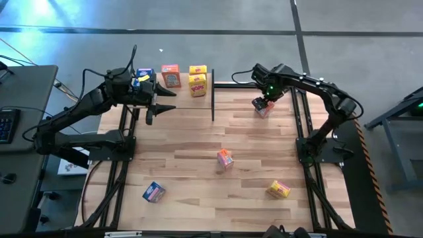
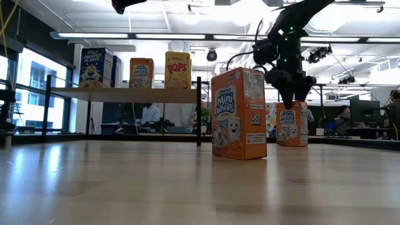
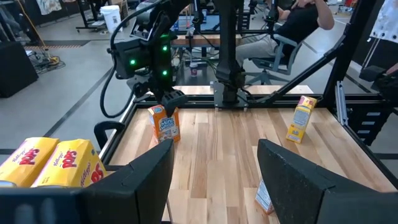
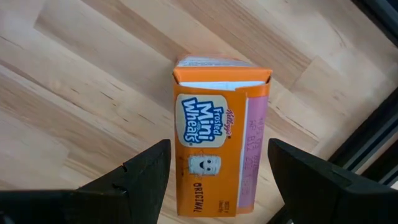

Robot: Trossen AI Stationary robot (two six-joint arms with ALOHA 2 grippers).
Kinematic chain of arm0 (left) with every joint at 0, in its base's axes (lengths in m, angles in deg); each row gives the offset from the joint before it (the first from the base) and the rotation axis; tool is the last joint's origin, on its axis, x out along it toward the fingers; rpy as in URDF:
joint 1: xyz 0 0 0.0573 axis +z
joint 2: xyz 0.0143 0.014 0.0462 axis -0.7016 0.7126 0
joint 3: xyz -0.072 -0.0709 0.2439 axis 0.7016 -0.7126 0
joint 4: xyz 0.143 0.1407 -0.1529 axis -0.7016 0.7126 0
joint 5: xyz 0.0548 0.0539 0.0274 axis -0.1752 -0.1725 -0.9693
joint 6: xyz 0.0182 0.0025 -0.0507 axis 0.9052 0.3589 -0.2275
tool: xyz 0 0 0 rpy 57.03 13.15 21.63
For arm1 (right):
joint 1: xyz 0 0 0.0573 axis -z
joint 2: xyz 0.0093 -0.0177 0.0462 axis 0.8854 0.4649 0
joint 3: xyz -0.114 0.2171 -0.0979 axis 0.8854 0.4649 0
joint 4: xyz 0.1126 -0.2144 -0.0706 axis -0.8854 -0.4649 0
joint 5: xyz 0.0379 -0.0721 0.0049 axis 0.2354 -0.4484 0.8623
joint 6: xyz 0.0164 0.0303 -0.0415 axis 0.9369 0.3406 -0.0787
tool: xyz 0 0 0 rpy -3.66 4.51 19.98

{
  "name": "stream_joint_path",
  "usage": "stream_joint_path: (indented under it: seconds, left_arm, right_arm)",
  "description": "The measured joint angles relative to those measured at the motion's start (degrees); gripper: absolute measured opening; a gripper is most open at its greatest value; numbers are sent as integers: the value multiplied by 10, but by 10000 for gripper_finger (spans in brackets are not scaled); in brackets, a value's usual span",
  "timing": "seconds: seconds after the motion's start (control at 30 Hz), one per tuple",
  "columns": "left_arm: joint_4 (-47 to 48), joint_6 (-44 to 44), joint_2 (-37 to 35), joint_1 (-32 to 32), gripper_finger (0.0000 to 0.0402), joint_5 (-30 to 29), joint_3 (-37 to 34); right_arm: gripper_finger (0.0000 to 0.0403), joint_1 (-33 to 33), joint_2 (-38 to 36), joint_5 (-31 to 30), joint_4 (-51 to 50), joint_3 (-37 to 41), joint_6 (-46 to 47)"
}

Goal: Stack cereal on shelf
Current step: Put the top orange cereal box on the shelf aligned with the other orange cereal box

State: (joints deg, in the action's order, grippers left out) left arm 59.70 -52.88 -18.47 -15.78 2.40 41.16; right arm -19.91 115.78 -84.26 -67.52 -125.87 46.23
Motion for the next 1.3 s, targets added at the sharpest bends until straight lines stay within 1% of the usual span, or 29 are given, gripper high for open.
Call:
stream_joint_path:
  seconds: [0.17,0.27,0.53,0.77,0.97,1.07,1.13,1.2,1.3]
  left_arm:
    - [0,0,0,0,223,0,0]
    - [0,0,0,0,223,0,0]
    - [-1,0,0,0,223,0,0]
    - [-5,0,0,0,223,0,0]
    - [-5,0,0,0,223,0,0]
    - [-5,0,0,0,223,-1,0]
    - [-5,0,1,0,223,-19,0]
    - [-5,-4,3,0,223,-51,0]
    - [-21,-24,8,0,223,-136,0]
  right_arm:
    - [261,0,0,0,-10,0,0]
    - [254,0,0,0,-13,0,0]
    - [202,0,0,3,-23,0,1]
    - [175,0,0,3,-28,0,1]
    - [144,0,0,4,-28,0,1]
    - [137,0,0,4,-28,0,5]
    - [136,0,0,4,-31,0,5]
    - [136,-1,0,4,-35,0,5]
    - [136,-5,0,4,-39,0,5]
